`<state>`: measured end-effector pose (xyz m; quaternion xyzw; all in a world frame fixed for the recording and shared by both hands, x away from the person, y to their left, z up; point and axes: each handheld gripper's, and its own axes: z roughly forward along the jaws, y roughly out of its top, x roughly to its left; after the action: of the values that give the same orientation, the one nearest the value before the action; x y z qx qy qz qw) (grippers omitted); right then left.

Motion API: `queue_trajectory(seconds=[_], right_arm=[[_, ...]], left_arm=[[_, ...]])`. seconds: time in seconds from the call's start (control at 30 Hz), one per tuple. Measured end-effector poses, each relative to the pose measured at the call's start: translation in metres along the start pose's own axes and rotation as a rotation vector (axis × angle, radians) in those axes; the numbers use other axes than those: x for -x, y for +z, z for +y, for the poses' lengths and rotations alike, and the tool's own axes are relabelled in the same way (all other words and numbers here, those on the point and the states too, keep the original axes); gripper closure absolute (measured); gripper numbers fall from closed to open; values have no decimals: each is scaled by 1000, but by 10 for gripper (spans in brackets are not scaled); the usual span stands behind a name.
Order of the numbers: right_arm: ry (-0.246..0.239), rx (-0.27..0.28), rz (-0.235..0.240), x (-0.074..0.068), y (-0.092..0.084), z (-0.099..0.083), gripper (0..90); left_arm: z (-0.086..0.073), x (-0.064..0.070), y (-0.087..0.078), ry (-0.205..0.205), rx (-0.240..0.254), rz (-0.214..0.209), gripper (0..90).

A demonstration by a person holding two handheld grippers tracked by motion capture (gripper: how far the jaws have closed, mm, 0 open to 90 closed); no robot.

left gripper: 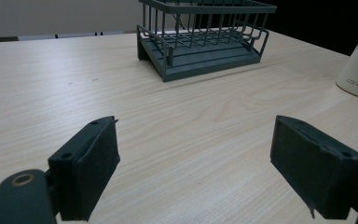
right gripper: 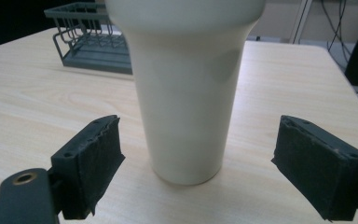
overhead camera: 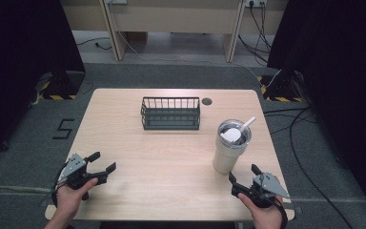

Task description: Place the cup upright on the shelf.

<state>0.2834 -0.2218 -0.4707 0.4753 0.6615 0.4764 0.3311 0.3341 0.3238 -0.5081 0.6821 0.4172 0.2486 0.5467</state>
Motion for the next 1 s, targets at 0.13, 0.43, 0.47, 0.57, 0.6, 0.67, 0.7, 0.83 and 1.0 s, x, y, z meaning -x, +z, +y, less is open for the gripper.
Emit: queue_trajectory(seconds=[0.13, 0.43, 0.47, 0.57, 0.6, 0.67, 0.7, 0.83, 1.0], right_arm=[[-9, 3, -19, 2, -2, 4, 154], [2, 6, -20, 2, 5, 8, 155], [4, 2, -21, 2, 5, 9, 156], [14, -13, -32, 3, 10, 11, 157], [14, -13, -32, 3, 10, 11, 157], [15, -12, -30, 2, 13, 13, 155], [17, -7, -27, 1, 15, 15, 154], [25, 11, -9, -2, 22, 21, 152], [26, 17, -2, -3, 31, 25, 150]], left_arm=[[0, 1, -1, 5, 4, -1, 146], [1, 1, -1, 7, 4, -3, 146], [1, 1, -1, 5, 5, -3, 146], [1, 0, -1, 3, 6, 0, 146], [1, 0, -2, 3, 5, 1, 146], [1, 0, -2, 3, 7, 2, 146], [1, 0, -2, 3, 10, 0, 146], [1, 0, -3, 3, 12, -1, 146], [1, 1, -1, 0, 7, -7, 146]])
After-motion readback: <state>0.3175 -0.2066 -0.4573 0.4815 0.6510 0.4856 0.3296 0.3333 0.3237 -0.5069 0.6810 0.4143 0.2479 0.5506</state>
